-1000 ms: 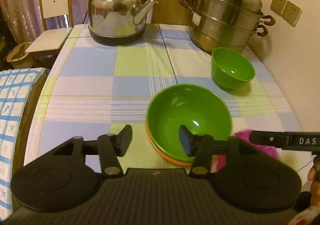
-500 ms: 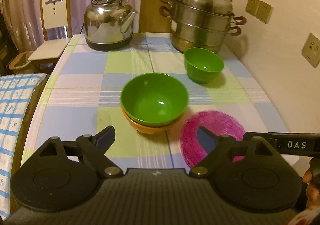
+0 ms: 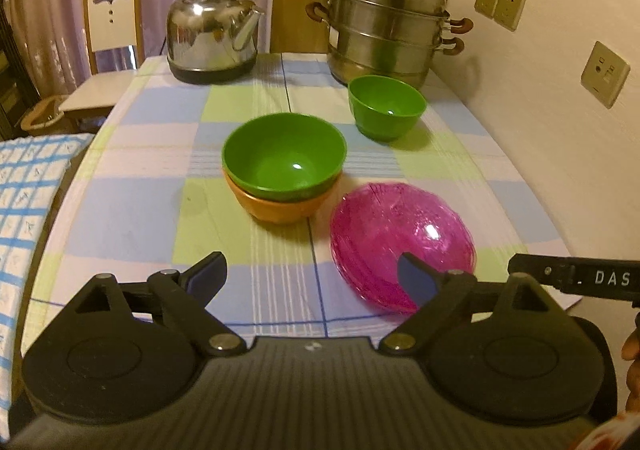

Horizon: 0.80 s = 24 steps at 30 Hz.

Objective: Organize plates and bowls
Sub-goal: 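Move both open tools toward the small green bowl by the steamer pot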

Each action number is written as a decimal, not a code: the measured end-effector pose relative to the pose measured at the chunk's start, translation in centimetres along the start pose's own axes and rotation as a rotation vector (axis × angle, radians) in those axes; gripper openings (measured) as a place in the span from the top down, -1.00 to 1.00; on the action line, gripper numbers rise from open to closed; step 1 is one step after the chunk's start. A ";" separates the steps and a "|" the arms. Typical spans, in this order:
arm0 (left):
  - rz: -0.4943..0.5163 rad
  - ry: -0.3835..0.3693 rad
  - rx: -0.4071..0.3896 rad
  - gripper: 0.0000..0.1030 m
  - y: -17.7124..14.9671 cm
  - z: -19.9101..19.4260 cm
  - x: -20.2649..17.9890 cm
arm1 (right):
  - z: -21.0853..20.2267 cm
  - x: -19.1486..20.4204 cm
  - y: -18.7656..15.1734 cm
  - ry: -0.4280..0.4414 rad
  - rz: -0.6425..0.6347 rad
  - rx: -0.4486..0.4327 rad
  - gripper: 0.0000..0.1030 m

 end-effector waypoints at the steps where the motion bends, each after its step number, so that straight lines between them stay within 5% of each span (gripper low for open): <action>1: -0.003 -0.003 0.002 -0.77 -0.1 0.0 0.0 | -0.1 -0.1 -0.1 -0.001 0.002 -0.001 -0.34; 24: 0.003 -0.049 0.008 -0.77 0.9 0.9 -0.8 | 0.3 -1.0 0.0 -0.029 0.002 0.000 -0.34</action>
Point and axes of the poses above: each gripper's, at about its wrist camera, not at the fingertips, and z roughly the way its jaws point, x to its left, y to its top, the point moved 5 cm from there along z, roughly the way its jaws point, and after that the axes turned 11 degrees about -x, right-handed, at the moved point
